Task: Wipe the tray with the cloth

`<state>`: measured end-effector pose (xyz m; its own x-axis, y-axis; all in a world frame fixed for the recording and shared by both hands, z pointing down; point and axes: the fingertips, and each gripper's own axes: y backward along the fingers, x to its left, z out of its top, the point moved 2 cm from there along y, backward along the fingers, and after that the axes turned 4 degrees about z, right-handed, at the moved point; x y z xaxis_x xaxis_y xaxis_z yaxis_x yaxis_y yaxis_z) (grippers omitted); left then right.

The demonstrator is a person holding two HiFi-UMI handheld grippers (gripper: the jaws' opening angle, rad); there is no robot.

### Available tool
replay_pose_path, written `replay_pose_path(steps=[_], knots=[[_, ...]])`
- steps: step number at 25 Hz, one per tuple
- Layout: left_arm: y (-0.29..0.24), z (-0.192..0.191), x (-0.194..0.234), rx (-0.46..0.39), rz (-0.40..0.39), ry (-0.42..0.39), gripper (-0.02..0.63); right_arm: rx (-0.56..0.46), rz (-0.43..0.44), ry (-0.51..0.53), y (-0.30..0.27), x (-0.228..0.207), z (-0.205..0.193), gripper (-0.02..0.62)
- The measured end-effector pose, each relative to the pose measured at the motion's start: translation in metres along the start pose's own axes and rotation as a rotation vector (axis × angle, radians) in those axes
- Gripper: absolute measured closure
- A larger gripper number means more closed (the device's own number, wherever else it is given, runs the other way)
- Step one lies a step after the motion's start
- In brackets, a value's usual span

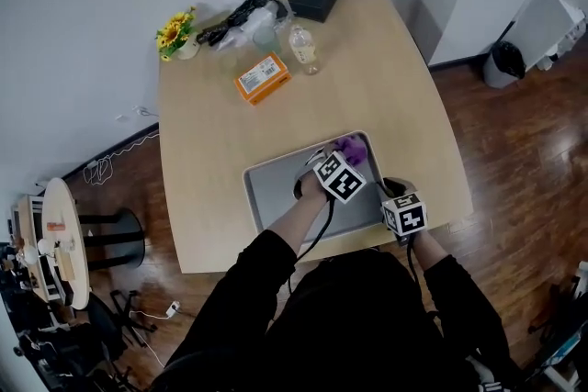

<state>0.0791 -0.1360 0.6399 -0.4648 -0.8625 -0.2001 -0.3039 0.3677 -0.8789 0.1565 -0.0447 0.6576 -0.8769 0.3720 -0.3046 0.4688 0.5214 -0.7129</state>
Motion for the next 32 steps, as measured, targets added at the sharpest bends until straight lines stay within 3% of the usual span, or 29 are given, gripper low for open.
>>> replay_pose_path(steps=[4,7,11,17,21,25,32], knots=[[-0.013,0.03,-0.027,0.014,-0.016,-0.12,0.528,0.005,0.005,0.01,0.003,-0.003,-0.002,0.518],[-0.008,0.018,-0.028,0.004,-0.036,-0.098,0.528,0.008,0.003,0.026,0.003,-0.005,-0.001,0.517],[0.022,-0.053,-0.012,-0.002,-0.003,0.017,0.526,0.02,0.013,0.032,0.002,-0.006,-0.002,0.515],[0.076,-0.196,0.028,0.109,0.112,0.156,0.526,0.008,-0.002,0.041,0.003,-0.007,-0.004,0.515],[0.091,-0.242,0.046,0.142,0.146,0.217,0.526,0.021,-0.005,0.047,0.001,-0.005,-0.002,0.515],[0.094,-0.244,0.047,0.129,0.146,0.264,0.528,0.028,-0.006,0.044,0.001,-0.003,-0.002,0.515],[0.087,-0.202,0.033,0.152,0.125,0.132,0.528,0.009,-0.005,0.033,0.0,-0.001,0.003,0.515]])
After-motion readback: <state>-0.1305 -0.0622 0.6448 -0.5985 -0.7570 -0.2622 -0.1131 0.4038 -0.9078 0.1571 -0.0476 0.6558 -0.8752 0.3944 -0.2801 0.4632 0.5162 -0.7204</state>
